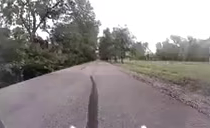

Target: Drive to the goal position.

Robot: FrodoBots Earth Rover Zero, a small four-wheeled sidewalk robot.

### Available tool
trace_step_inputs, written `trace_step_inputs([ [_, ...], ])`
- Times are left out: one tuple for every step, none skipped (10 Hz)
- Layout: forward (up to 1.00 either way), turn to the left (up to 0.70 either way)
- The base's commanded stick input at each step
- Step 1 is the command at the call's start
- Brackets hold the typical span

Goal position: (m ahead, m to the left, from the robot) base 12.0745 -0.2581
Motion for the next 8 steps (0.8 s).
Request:
trace_step_inputs([
  [0.70, 0.00],
  [0.70, 0.00],
  [0.70, 0.29],
  [0.70, 0.35],
  [0.70, 0.35],
  [0.70, 0.06],
  [0.70, 0.00],
  [0.70, 0.00],
])
